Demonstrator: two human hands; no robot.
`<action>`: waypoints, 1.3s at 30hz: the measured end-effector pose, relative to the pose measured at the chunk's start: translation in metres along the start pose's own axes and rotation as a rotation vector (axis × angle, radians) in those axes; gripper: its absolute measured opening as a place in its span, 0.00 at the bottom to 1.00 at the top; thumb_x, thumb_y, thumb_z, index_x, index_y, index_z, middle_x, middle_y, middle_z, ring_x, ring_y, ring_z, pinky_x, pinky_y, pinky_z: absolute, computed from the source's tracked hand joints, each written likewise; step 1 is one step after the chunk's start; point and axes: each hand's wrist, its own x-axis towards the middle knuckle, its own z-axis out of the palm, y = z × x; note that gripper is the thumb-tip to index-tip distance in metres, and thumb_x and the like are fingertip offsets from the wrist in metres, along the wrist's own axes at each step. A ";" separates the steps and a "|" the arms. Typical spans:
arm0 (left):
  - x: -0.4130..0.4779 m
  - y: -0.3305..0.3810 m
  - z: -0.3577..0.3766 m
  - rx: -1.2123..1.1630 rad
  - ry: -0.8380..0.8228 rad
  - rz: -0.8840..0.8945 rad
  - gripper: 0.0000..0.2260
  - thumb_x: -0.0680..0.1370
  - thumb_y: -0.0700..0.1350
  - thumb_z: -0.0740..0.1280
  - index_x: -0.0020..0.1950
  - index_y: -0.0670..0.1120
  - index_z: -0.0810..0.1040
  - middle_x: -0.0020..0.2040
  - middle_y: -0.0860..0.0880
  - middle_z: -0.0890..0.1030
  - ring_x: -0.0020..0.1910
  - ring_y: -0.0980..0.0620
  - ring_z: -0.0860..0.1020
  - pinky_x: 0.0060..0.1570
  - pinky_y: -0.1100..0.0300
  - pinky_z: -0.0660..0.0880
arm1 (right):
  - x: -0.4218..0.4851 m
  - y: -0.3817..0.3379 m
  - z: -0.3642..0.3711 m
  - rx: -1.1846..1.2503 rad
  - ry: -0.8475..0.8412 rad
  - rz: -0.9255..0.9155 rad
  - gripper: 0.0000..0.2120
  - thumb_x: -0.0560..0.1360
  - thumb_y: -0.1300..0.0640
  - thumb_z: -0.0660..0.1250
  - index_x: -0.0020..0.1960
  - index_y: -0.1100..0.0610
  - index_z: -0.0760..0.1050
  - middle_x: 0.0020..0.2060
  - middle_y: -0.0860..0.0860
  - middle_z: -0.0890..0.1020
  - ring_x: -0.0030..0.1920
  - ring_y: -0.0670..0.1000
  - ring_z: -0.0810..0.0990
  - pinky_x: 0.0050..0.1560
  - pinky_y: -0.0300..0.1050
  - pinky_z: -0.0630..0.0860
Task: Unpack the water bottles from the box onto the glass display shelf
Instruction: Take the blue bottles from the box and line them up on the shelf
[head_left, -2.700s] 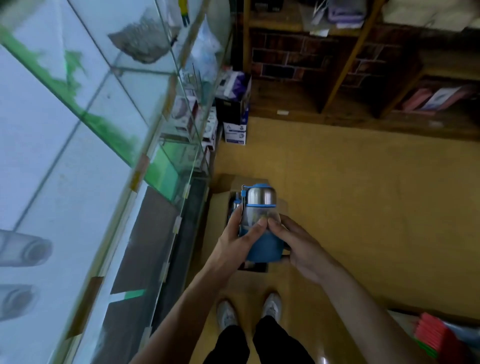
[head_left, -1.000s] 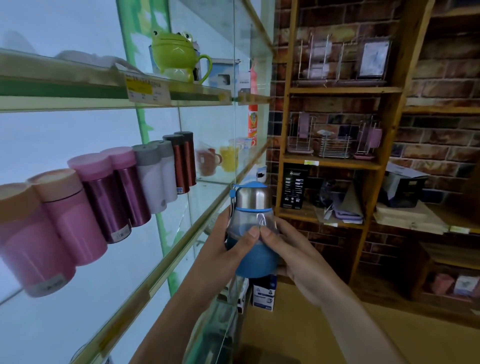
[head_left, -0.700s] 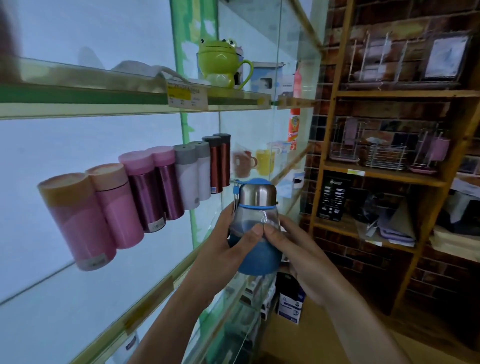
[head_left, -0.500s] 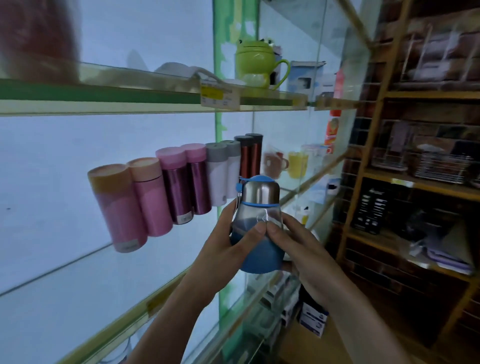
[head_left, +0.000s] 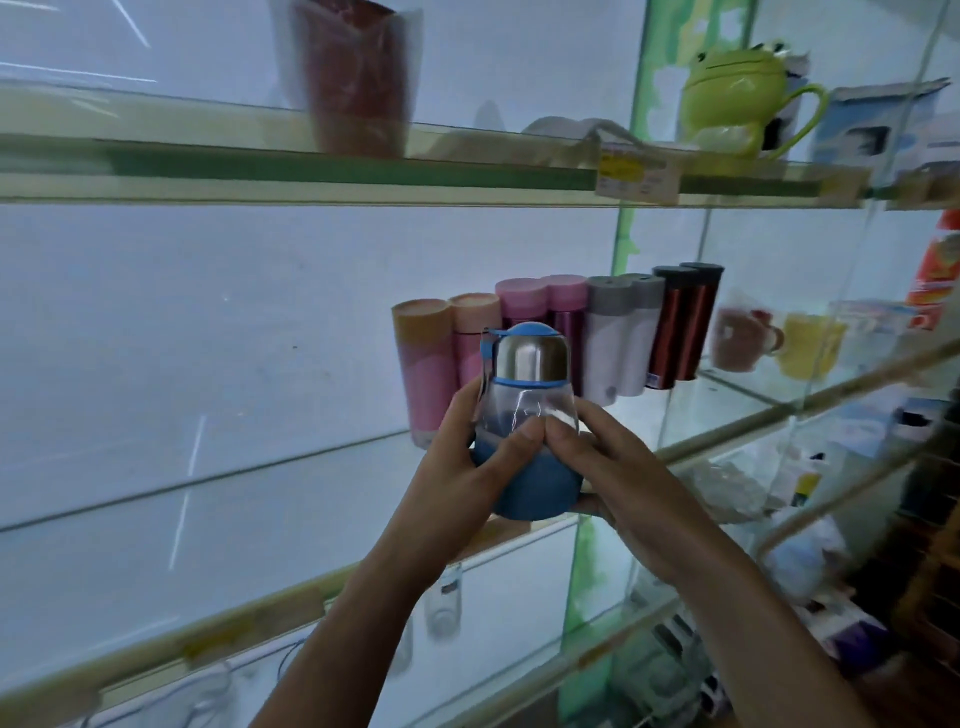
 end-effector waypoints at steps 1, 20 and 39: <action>-0.003 0.002 -0.007 0.015 0.024 -0.007 0.24 0.76 0.55 0.69 0.71 0.60 0.69 0.61 0.57 0.81 0.56 0.60 0.82 0.48 0.64 0.81 | 0.004 0.000 0.007 0.009 -0.028 -0.003 0.25 0.71 0.41 0.68 0.67 0.42 0.77 0.54 0.46 0.87 0.55 0.46 0.86 0.49 0.46 0.85; -0.063 0.016 -0.158 0.224 0.380 -0.059 0.27 0.78 0.57 0.68 0.76 0.62 0.65 0.66 0.56 0.79 0.59 0.58 0.81 0.55 0.62 0.81 | 0.059 0.007 0.171 0.101 -0.374 -0.017 0.29 0.72 0.41 0.67 0.72 0.44 0.71 0.61 0.49 0.84 0.59 0.49 0.85 0.51 0.49 0.85; -0.144 0.027 -0.295 0.306 0.594 -0.110 0.31 0.75 0.58 0.71 0.76 0.62 0.64 0.69 0.56 0.76 0.62 0.53 0.80 0.60 0.52 0.81 | 0.062 -0.003 0.327 0.067 -0.637 -0.048 0.25 0.75 0.42 0.68 0.72 0.42 0.72 0.62 0.47 0.84 0.61 0.47 0.83 0.54 0.49 0.85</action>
